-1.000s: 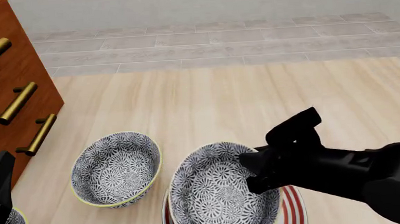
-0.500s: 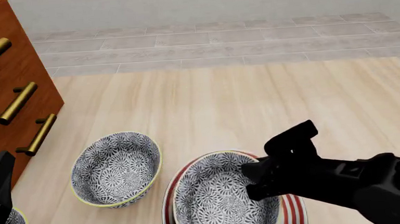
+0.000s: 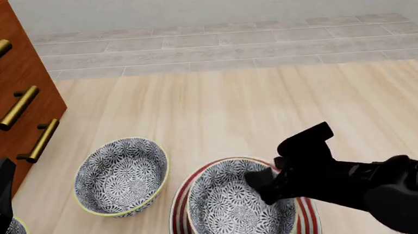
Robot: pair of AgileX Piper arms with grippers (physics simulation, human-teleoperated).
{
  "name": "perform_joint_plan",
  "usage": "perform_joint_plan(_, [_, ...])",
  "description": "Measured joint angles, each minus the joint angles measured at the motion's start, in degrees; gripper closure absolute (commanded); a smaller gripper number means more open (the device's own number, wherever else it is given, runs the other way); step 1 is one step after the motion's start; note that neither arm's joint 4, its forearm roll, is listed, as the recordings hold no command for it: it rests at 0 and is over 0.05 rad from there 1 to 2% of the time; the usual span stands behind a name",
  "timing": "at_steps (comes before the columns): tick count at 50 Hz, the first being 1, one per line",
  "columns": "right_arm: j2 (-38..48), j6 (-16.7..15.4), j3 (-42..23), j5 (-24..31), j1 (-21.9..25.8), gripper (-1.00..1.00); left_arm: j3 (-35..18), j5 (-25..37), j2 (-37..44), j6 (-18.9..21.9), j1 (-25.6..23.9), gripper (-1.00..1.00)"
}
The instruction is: Pick up the bowl and put it in the front on the plate.
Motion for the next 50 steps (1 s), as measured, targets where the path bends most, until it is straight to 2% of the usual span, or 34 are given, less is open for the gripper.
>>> perform_joint_plan(18, [-10.0, -5.7, -3.4, 6.7, -2.5, -1.00, 0.0, 0.0, 0.0, 0.0, 0.0, -1.00])
perform_joint_plan(35, [-17.3, -8.5, -8.1, 13.7, -2.4, -1.00, 0.0, 0.0, 0.0, 0.0, 0.0, -1.00])
perform_joint_plan(42, [-20.5, -8.5, -8.7, 13.9, -1.9, -1.00, 0.0, 0.0, 0.0, 0.0, 0.0, -1.00])
perform_joint_plan(50, [-23.3, -8.6, -7.9, 11.5, -1.7, -1.00, 0.0, 0.0, 0.0, 0.0, 0.0, -1.00])
